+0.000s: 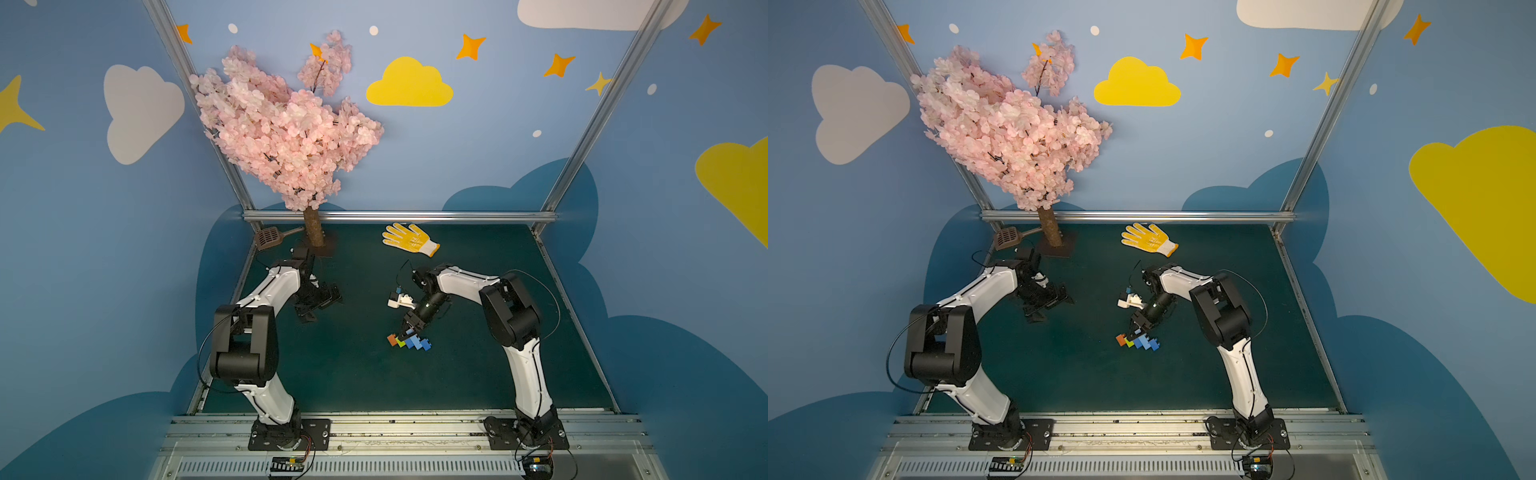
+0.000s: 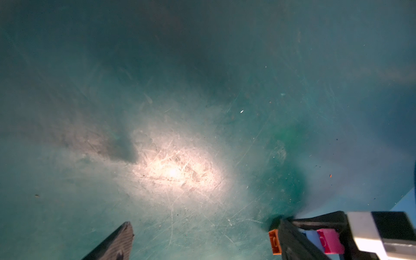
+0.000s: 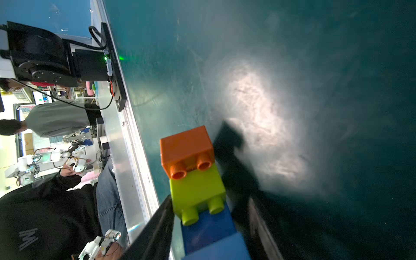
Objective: Assemble the letter y with lego
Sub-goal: Place the lego brick at the center of the board, then adjust the lego brick at the center of the board.
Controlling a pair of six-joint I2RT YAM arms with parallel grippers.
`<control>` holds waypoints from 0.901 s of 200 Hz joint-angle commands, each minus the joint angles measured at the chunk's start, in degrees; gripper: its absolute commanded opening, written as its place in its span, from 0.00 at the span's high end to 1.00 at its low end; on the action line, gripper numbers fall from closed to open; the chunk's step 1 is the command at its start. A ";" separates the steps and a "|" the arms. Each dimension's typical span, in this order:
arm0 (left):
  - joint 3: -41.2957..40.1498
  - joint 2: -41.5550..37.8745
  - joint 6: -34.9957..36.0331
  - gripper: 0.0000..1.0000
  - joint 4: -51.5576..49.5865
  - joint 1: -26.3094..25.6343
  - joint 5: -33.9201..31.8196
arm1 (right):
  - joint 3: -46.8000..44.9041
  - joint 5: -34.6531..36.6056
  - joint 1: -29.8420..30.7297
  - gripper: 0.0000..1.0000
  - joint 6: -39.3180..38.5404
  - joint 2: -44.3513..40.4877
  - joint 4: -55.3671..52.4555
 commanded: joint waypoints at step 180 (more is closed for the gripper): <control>0.87 0.84 0.44 0.00 -1.47 0.24 -0.55 | -4.40 25.45 -0.35 0.22 20.83 -16.76 21.72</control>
